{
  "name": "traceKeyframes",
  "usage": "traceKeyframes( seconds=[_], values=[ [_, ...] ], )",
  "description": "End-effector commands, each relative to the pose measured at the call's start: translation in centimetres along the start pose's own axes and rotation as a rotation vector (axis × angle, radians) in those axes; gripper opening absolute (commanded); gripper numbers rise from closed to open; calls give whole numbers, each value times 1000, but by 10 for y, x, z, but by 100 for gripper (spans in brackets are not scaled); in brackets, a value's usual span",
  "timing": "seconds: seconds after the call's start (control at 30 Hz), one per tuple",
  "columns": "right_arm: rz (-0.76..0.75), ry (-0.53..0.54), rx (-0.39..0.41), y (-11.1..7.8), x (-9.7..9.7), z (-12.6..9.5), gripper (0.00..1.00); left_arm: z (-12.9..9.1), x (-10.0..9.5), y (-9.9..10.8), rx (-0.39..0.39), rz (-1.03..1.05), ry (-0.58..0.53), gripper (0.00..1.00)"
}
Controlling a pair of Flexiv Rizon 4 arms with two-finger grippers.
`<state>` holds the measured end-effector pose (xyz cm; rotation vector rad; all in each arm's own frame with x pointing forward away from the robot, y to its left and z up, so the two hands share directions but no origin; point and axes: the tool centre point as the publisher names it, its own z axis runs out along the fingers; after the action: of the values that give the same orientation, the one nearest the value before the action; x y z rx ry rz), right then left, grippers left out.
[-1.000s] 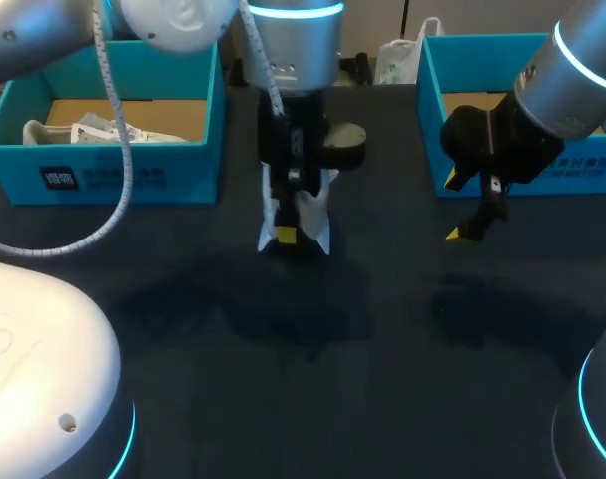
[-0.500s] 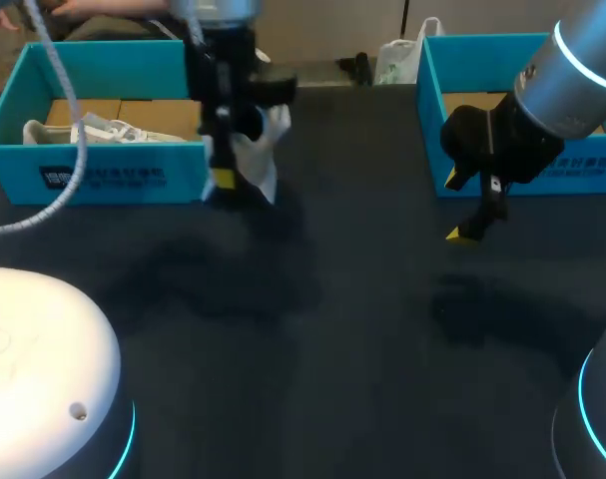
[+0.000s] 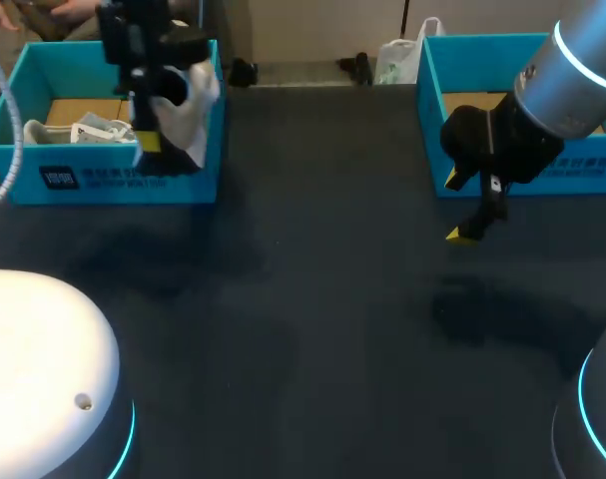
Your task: Take the shoe out of the shoebox, open the shoe tongue, remove and reinsert the insole, then place the shoe into the shoebox
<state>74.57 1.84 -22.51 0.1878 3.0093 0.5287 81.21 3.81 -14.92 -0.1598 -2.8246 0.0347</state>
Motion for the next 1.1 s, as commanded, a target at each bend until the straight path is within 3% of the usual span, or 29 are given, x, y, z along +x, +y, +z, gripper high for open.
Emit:
traceKeyframes(
  seconds=[0.03,0.53,0.87,1.1],
  values=[
    [1,-1,2,0,0,1,100,-6,-12,31,14,-5,11,0],
    [1,-1,2,0,0,1,100,-19,-55,108,-1,-36,15,0],
    [1,-1,2,0,0,1,100,-32,-100,164,4,-43,41,0],
    [1,-1,2,0,0,1,100,-36,-130,187,-5,-4,59,0]
  ],
)
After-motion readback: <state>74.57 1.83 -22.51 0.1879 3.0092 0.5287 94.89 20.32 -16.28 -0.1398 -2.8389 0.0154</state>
